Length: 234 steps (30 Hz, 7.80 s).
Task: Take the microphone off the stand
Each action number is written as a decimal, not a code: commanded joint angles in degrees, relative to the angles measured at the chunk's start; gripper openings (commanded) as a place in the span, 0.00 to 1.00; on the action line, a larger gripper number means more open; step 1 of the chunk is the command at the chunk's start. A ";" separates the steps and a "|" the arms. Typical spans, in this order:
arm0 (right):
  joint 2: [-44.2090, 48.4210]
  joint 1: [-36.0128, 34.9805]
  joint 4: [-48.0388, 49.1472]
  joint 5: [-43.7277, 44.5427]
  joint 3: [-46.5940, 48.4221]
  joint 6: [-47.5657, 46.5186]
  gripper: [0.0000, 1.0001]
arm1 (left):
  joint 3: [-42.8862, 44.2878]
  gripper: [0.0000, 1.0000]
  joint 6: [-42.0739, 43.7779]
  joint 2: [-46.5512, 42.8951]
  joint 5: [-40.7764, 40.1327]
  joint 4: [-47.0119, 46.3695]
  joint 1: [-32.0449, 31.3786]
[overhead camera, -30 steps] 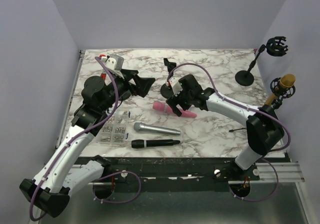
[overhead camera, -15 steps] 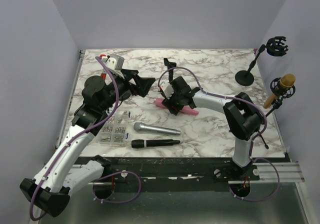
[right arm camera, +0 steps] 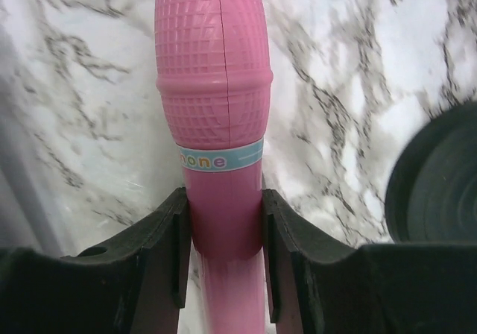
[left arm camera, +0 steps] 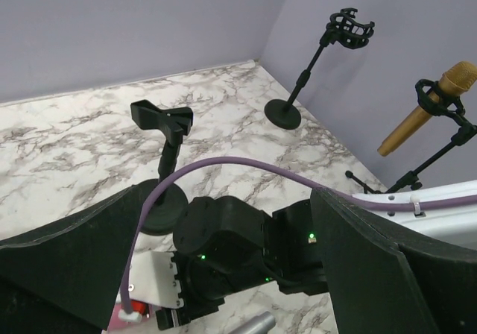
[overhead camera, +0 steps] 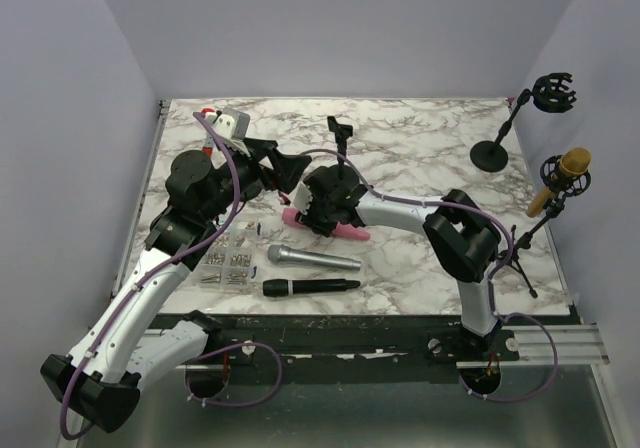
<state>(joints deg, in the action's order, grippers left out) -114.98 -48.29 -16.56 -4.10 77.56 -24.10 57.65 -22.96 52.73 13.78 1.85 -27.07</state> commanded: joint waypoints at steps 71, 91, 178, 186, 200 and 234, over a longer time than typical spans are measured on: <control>9.42 32.36 39.00 67.27 3.24 -19.48 1.00 | 1.24 0.99 -0.51 -0.64 2.54 -0.90 0.00; -2.73 40.07 32.02 67.37 19.13 -23.97 1.00 | 2.18 0.99 -1.48 5.63 5.16 -0.09 -2.91; 46.80 38.54 8.23 14.93 -6.51 32.30 1.00 | 2.63 0.99 1.78 8.31 16.53 4.44 -6.90; 69.61 38.54 1.97 28.25 -13.86 35.51 1.00 | 1.88 0.99 4.13 3.15 13.42 6.34 -7.38; 67.50 38.54 -8.92 54.43 -8.10 30.03 0.96 | 1.61 0.99 2.36 2.59 14.86 5.45 -7.36; 57.53 47.96 -1.55 62.52 -14.49 28.44 0.82 | 1.31 0.99 1.08 2.90 16.90 4.44 -7.36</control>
<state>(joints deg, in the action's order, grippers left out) -56.99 -0.64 -21.80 59.35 63.92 4.82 59.24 -21.15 55.40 28.40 7.84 -34.26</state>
